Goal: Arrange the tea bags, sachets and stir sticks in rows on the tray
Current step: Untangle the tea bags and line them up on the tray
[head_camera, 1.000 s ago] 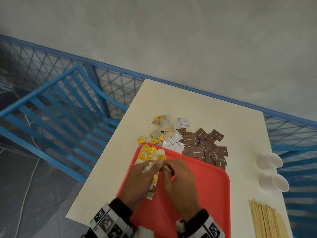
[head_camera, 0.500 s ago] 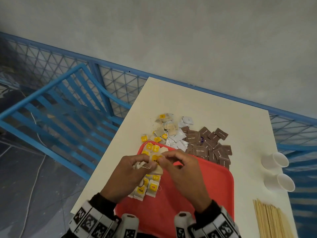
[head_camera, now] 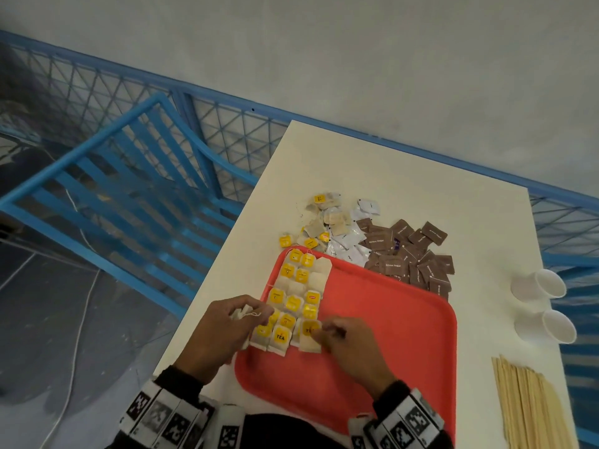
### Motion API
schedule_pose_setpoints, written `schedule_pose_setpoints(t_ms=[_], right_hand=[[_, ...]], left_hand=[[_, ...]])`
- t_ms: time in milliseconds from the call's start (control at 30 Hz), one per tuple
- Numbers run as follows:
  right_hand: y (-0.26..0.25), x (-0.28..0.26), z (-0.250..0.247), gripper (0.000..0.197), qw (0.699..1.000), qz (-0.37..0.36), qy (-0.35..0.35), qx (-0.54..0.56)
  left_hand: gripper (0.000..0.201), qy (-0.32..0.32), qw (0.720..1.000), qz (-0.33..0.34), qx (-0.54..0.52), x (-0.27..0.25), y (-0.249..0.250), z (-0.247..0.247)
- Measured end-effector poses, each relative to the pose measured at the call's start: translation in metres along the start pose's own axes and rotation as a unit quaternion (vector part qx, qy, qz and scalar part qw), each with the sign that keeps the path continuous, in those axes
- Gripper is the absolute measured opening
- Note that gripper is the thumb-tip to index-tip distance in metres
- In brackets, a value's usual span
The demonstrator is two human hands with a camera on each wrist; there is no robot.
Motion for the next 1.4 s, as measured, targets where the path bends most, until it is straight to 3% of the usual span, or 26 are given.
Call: schedule_pose_setpoints(t_ms=[133,333,567,700,800,933,1033,1133,1233,1333,1400], right_hand=[[0.062,-0.001,0.021,0.027,0.996,0.082,-0.003,-0.03],[0.075,0.003,0.031,0.01,0.988,0.135,0.063,0.04],[0.083,0.0,0.04,0.017,0.979,0.148,0.136,0.019],[0.083,-0.002,0.037,0.022,0.973,0.148,0.175,0.007],[0.079,-0.005,0.037,0.018,0.975,0.14,0.175,0.011],[0.061,-0.007,0.035,0.015,0.984,0.119,0.129,-0.037],[0.024,-0.003,0.023,0.02,0.989,0.064,0.123,-0.051],[-0.04,0.0,0.02,0.015,0.995,-0.026,0.089,-0.043],[-0.092,0.002,0.029,0.009,0.994,-0.098,0.042,-0.026],[-0.117,0.006,0.04,0.012,0.987,-0.149,0.008,-0.053],[-0.122,0.01,0.047,0.025,0.979,-0.17,-0.034,-0.105]], left_hand=[[0.012,-0.018,0.999,-0.046,-0.001,0.001,-0.03,-0.005],[0.015,-0.048,0.997,-0.057,0.004,0.004,-0.042,-0.006],[0.014,-0.072,0.996,-0.045,0.012,0.012,-0.041,-0.012],[0.035,-0.084,0.995,-0.05,-0.014,0.013,-0.04,-0.012],[0.027,-0.087,0.994,-0.056,-0.038,0.015,-0.04,-0.008],[0.045,-0.11,0.977,-0.101,-0.15,0.016,-0.037,-0.001],[0.059,-0.131,0.929,-0.155,-0.308,0.014,-0.027,0.005],[0.076,-0.156,0.885,-0.163,-0.407,0.017,-0.017,0.009],[0.082,-0.179,0.877,-0.148,-0.419,0.017,-0.011,0.014],[0.074,-0.184,0.889,-0.146,-0.394,0.01,0.0,0.019],[0.069,-0.179,0.902,-0.143,-0.366,0.004,0.004,0.022]])
Point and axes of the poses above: each hand's wrist, its own x-axis towards the middle knuckle, its own z-axis out of the palm, y = z × x, the point moved 6 cm from there along x, towards the middle knuckle, and after that the axes turned 14 degrees about x, right-handed, at the moved point
